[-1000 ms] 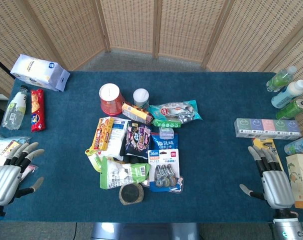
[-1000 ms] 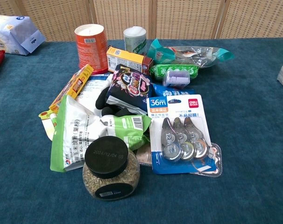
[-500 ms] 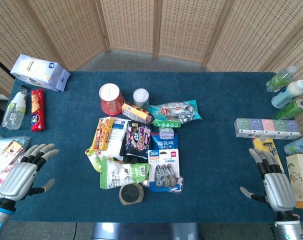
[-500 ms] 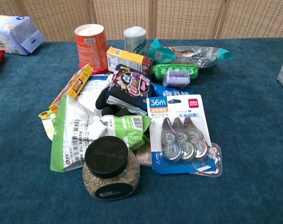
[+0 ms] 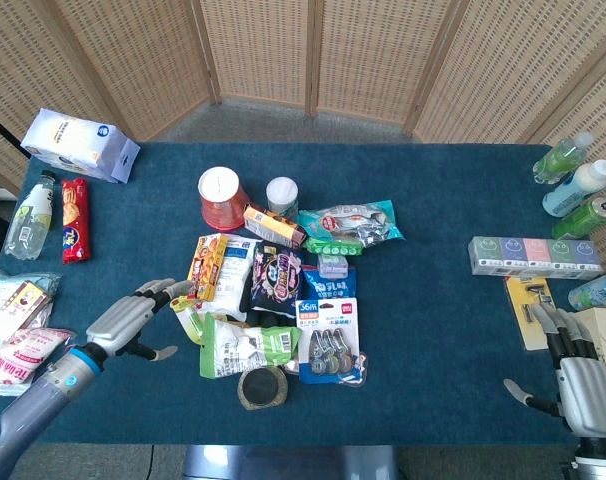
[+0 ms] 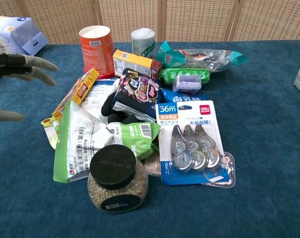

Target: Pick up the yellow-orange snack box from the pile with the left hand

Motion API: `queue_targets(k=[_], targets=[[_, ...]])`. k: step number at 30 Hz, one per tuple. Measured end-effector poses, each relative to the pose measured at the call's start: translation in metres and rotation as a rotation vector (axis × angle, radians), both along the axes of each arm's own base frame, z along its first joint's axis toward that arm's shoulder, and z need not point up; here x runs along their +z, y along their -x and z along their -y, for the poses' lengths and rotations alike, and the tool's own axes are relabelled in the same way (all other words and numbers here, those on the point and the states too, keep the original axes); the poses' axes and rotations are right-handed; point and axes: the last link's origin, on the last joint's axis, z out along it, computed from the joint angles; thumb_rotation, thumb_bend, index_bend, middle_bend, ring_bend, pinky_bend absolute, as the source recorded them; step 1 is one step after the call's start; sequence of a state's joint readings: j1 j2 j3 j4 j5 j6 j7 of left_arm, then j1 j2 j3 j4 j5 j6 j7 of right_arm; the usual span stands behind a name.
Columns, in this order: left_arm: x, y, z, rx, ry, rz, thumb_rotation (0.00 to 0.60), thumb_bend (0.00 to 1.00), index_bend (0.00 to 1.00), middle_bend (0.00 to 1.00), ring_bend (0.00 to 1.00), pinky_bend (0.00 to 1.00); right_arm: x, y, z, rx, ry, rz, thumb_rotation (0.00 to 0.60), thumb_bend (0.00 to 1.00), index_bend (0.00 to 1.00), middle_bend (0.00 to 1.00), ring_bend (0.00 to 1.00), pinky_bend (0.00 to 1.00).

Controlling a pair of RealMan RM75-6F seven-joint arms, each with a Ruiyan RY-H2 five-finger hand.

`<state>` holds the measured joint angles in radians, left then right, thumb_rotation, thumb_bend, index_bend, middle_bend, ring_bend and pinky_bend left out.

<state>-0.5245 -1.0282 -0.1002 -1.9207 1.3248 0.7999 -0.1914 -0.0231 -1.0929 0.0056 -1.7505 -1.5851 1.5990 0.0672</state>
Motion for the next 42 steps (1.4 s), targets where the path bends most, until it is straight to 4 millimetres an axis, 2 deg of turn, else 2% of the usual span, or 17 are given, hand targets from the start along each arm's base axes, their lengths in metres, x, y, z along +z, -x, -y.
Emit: queue_targets(k=[4, 7, 12, 15, 21, 24, 28, 32, 36, 42], targets=[[-0.022, -0.006, -0.019, 0.012, 0.052, 0.036, 0.569, 0.30, 0.03, 0.22, 0.02, 0.00, 0.006, 0.004, -0.004, -0.015, 0.023, -0.005, 0.600, 0.15, 0.00, 0.00, 0.00, 0.00], [-0.032, -0.005, -0.030, 0.013, 0.063, 0.024, 0.568, 0.30, 0.02, 0.24, 0.01, 0.00, 0.010, 0.005, -0.006, -0.020, 0.035, -0.006, 0.599, 0.15, 0.00, 0.00, 0.00, 0.00], [-0.039, 0.001, -0.040, 0.013, 0.052, -0.036, 0.553, 0.30, 0.00, 0.27, 0.00, 0.00, 0.011, 0.005, -0.008, -0.020, 0.043, -0.008, 0.600, 0.15, 0.00, 0.00, 0.00, 0.00], [-0.039, 0.009, -0.045, 0.016, 0.030, -0.091, 0.525, 0.30, 0.00, 0.27, 0.00, 0.00, 0.010, 0.004, -0.008, -0.015, 0.043, -0.005, 0.600, 0.15, 0.00, 0.00, 0.00, 0.00], [-0.022, 0.036, -0.051, 0.067, -0.051, -0.237, 0.509, 0.30, 0.00, 0.28, 0.00, 0.00, 0.007, 0.000, -0.007, 0.003, 0.036, 0.003, 0.600, 0.15, 0.00, 0.00, 0.00, 0.00], [-0.002, 0.057, -0.051, 0.133, -0.110, -0.313, 0.509, 0.30, 0.00, 0.28, 0.00, 0.00, 0.007, -0.001, -0.008, 0.010, 0.035, 0.008, 0.600, 0.15, 0.00, 0.00, 0.00, 0.00], [0.042, 0.088, -0.047, 0.256, -0.225, -0.357, 0.505, 0.30, 0.00, 0.27, 0.00, 0.00, 0.008, 0.000, -0.009, 0.009, 0.037, 0.012, 0.600, 0.15, 0.00, 0.00, 0.00, 0.00], [0.066, 0.099, -0.036, 0.313, -0.320, -0.321, 0.500, 0.30, 0.00, 0.20, 0.00, 0.00, 0.005, 0.000, -0.009, 0.012, 0.026, 0.017, 0.600, 0.15, 0.00, 0.00, 0.00, 0.00], [0.073, 0.099, -0.028, 0.281, -0.382, -0.325, 0.505, 0.31, 0.00, 0.09, 0.00, 0.00, 0.000, -0.004, -0.006, 0.031, 0.002, 0.030, 0.600, 0.15, 0.00, 0.00, 0.00, 0.00], [0.062, 0.094, -0.028, 0.243, -0.378, -0.391, 0.509, 0.30, 0.00, 0.03, 0.00, 0.00, 0.001, -0.003, -0.007, 0.036, 0.003, 0.038, 0.600, 0.15, 0.00, 0.00, 0.00, 0.00]])
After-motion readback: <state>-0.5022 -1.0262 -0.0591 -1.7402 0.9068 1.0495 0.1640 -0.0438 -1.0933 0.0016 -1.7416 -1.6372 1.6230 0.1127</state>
